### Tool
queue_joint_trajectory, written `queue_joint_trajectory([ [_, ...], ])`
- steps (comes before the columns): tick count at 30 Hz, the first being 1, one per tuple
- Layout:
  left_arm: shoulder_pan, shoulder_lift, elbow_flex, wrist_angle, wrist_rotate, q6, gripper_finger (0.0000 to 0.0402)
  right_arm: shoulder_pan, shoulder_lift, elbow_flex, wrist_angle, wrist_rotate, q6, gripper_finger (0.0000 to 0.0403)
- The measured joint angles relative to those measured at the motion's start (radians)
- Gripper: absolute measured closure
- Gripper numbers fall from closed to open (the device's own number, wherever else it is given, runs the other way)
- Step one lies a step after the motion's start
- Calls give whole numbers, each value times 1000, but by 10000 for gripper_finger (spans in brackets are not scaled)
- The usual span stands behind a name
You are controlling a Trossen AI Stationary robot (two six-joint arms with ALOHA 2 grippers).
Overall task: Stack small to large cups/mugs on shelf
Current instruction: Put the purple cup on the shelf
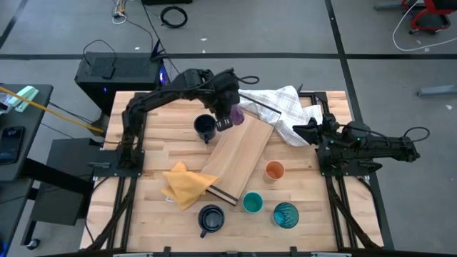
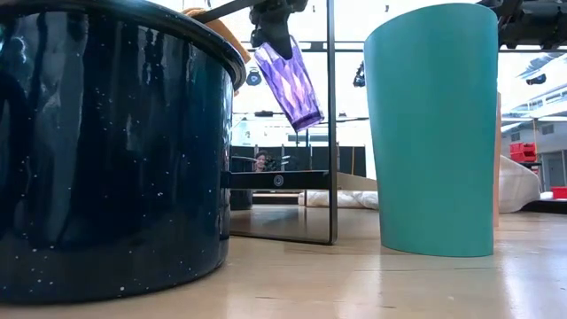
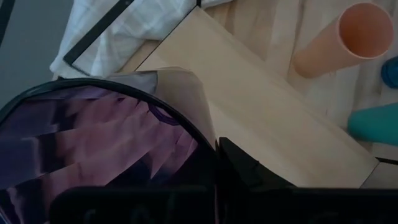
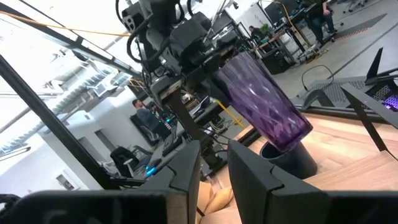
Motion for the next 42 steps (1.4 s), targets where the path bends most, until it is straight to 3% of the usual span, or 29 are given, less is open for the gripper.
queue_joint_trajectory([
  [42,-2,126,0,-29,-49,311,390,3,71,0,-11,-19,32,314],
])
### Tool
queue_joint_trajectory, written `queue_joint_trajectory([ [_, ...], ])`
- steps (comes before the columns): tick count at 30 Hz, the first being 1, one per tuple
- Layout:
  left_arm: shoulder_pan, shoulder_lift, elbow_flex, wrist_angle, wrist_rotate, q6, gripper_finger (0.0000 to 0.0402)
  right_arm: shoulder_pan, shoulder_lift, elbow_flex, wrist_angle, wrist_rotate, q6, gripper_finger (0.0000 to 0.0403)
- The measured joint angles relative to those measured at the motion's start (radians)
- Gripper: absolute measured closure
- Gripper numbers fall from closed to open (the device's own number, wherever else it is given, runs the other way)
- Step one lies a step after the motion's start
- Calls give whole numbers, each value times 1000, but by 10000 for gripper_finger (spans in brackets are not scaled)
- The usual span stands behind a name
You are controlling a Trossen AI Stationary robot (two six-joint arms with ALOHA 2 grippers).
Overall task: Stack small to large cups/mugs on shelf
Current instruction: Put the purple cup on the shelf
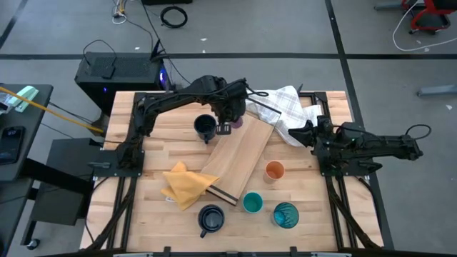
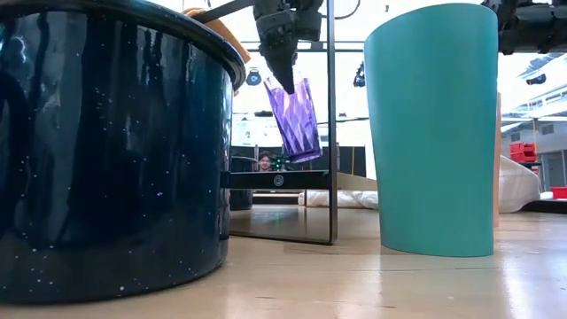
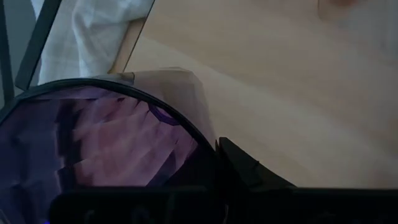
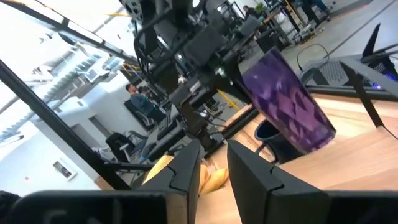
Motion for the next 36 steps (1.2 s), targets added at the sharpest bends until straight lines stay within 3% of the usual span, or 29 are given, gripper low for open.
queue_joint_trajectory([
  [19,-51,0,0,-26,-27,55,390,0,14,0,3,0,5,314],
  [36,-66,72,0,21,-91,177,390,0,13,0,3,-12,20,314],
])
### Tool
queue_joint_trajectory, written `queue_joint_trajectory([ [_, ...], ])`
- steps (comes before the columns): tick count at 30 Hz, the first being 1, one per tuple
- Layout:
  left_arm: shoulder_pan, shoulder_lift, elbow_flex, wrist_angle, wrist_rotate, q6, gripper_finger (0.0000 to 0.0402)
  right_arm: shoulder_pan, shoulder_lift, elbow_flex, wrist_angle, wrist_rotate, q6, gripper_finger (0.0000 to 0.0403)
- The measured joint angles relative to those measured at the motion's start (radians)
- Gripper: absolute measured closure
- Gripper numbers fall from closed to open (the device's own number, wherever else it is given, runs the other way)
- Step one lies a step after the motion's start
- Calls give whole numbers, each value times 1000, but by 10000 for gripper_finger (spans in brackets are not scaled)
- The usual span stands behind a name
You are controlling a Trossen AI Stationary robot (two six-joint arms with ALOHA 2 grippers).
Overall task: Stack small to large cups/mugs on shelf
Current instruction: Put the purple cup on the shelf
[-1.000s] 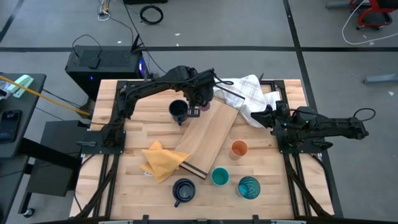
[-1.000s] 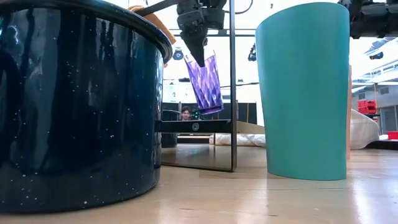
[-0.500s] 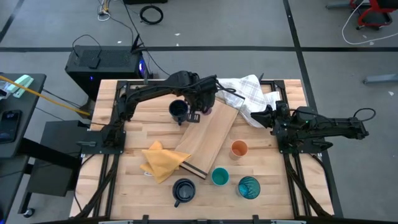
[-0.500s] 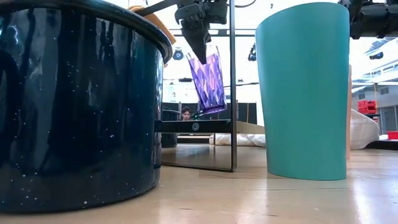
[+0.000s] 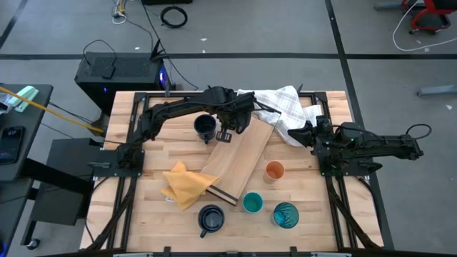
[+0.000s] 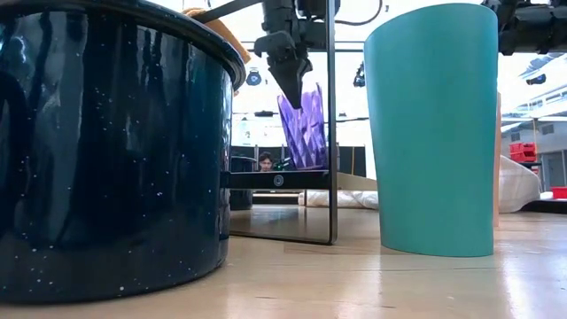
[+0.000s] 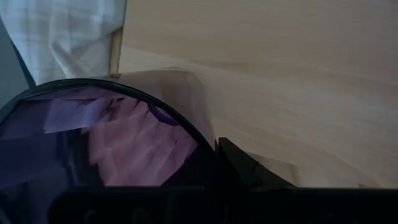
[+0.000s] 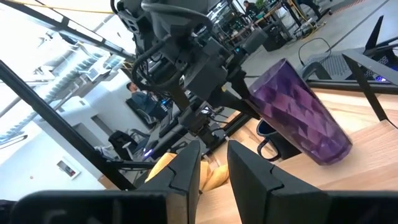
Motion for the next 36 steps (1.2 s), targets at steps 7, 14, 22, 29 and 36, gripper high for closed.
queue_joint_trajectory([
  [7,4,3,0,3,-29,53,390,0,0,0,0,0,0,314],
  [14,11,3,0,11,-24,76,390,0,0,0,0,0,4,314],
  [22,8,3,0,2,35,87,390,0,0,0,0,0,4,314],
  [29,11,3,0,-23,38,81,390,0,0,0,0,0,4,314],
  [36,4,24,2,-14,38,72,390,0,0,0,0,-7,4,314],
])
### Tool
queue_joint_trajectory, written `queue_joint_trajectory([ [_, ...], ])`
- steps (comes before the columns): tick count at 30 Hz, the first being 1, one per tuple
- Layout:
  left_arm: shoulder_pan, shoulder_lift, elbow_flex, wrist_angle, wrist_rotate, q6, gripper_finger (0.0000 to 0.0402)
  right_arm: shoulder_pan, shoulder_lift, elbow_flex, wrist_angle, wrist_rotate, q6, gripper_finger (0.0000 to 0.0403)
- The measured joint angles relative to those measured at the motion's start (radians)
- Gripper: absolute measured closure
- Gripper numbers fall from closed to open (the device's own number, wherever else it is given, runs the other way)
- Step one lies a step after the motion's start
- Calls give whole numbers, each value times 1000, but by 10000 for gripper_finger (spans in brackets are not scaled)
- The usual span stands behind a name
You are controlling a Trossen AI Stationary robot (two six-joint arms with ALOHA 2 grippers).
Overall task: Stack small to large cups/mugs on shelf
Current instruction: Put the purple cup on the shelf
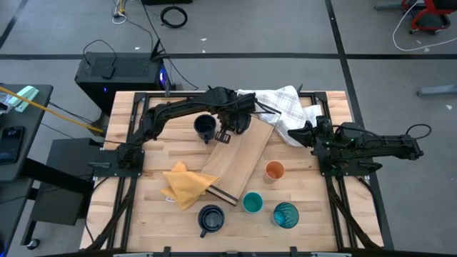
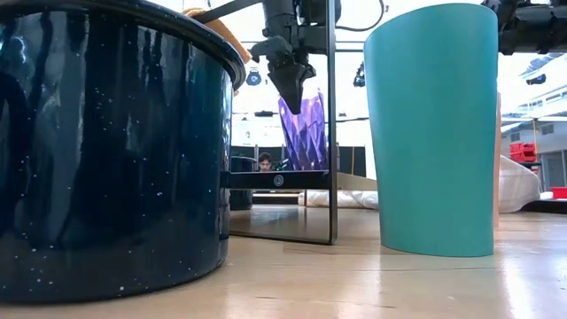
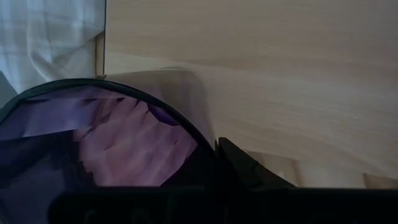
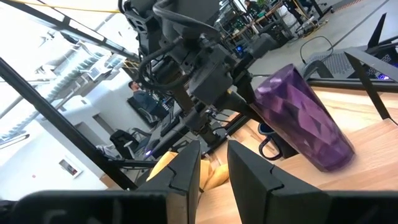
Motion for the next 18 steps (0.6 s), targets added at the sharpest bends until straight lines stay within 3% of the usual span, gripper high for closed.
queue_joint_trajectory([
  [18,-7,11,1,-6,-2,-11,383,0,0,0,0,-7,0,314],
])
